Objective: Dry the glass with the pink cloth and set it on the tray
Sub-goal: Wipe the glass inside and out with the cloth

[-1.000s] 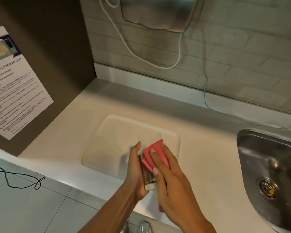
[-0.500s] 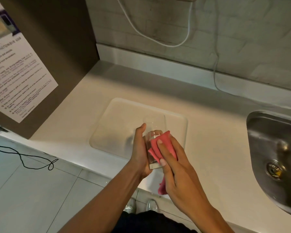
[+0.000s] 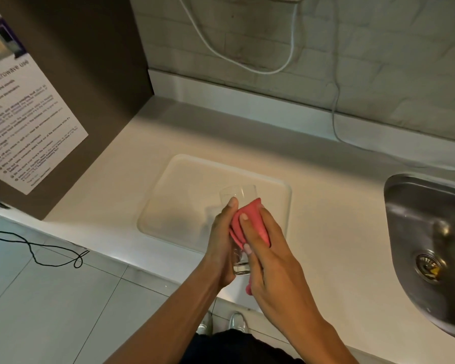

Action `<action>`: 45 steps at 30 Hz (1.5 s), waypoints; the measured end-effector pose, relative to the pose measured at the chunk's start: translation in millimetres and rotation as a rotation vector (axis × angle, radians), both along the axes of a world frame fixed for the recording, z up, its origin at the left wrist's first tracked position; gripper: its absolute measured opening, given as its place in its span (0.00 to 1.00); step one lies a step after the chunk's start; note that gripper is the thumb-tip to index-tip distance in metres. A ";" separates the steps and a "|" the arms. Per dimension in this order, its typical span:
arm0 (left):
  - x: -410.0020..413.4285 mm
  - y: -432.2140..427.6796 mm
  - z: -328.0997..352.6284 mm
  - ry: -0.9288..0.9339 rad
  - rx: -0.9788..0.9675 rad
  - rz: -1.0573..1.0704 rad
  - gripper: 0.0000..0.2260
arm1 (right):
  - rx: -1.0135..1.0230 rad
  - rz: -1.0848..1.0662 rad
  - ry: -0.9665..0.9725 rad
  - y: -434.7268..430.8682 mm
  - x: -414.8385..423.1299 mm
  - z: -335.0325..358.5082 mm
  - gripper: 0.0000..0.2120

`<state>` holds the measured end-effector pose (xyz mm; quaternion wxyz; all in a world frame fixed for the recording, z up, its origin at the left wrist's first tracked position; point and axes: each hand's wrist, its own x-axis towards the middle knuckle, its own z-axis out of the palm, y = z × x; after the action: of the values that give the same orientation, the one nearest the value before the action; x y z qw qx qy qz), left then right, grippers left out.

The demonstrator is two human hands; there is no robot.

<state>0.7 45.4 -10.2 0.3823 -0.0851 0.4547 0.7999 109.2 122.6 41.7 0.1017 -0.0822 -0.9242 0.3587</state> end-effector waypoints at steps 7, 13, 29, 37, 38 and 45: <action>0.1 -9.6 -0.1 0.016 -0.068 -0.035 0.28 | -0.168 -0.085 -0.012 -1.2 8.0 -4.4 0.29; 7.7 -8.8 -3.0 0.045 -0.142 -0.252 0.29 | -0.114 -0.183 -0.001 12.2 -0.2 -7.9 0.26; -5.2 11.4 5.7 -0.088 -0.117 -0.045 0.34 | -0.074 -0.140 -0.005 15.8 -30.1 8.6 0.25; 2.9 14.0 -0.5 -0.118 -0.094 -0.074 0.34 | -0.084 -0.133 -0.039 26.1 -29.8 5.1 0.24; 5.0 15.1 -0.6 -0.133 -0.087 -0.069 0.34 | -0.087 -0.145 -0.042 27.0 -34.9 9.7 0.25; -10.9 5.2 -13.0 -0.090 -0.068 -0.027 0.35 | -0.014 -0.020 -0.058 10.1 -9.2 -5.0 0.27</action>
<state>-10.2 50.6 -23.2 0.4100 -0.1279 0.4652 0.7740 99.9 132.6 36.7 0.0779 -0.1028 -0.9234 0.3616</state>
